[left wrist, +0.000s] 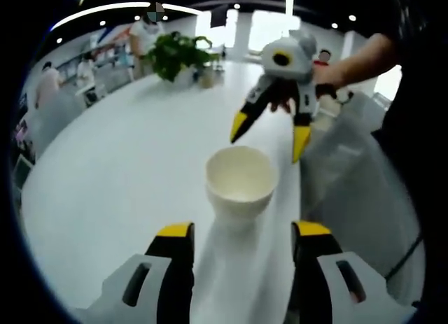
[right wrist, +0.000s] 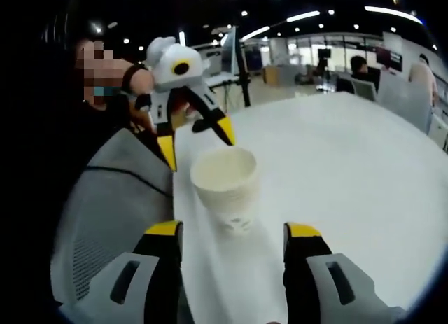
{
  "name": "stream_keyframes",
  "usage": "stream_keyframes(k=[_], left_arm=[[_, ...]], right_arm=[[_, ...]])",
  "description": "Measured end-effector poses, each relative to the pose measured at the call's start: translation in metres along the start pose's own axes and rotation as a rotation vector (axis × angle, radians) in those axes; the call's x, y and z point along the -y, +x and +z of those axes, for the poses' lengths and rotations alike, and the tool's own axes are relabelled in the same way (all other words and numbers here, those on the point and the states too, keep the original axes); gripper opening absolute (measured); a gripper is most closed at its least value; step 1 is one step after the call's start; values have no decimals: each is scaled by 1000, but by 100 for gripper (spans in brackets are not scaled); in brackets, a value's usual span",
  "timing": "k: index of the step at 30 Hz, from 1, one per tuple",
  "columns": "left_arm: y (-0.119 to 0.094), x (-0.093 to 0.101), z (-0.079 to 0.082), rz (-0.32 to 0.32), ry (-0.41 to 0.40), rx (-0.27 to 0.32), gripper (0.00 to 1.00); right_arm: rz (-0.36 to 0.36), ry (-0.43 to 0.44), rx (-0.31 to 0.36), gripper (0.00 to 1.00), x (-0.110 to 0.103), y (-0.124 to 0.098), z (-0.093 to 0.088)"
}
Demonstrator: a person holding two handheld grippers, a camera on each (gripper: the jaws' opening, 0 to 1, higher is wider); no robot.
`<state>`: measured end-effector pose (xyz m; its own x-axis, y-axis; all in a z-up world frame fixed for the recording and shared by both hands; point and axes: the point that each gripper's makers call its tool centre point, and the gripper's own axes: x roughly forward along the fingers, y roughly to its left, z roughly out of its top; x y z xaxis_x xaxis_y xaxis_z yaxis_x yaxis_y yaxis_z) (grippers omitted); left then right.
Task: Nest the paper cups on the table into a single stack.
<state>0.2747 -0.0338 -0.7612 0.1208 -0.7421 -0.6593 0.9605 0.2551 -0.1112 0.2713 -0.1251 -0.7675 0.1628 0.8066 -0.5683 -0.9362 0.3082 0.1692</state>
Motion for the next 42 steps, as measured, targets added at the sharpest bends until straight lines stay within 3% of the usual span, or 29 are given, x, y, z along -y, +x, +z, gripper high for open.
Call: stream_keyframes(k=[23,42], left_arm=[[14,-4,2,-13,27,-17,53],[21,-8,7,-30,92,-22,44]], right_arm=[[36,-53,-57,48,3,24,2],[71,-93,-92,41,2,43,5]])
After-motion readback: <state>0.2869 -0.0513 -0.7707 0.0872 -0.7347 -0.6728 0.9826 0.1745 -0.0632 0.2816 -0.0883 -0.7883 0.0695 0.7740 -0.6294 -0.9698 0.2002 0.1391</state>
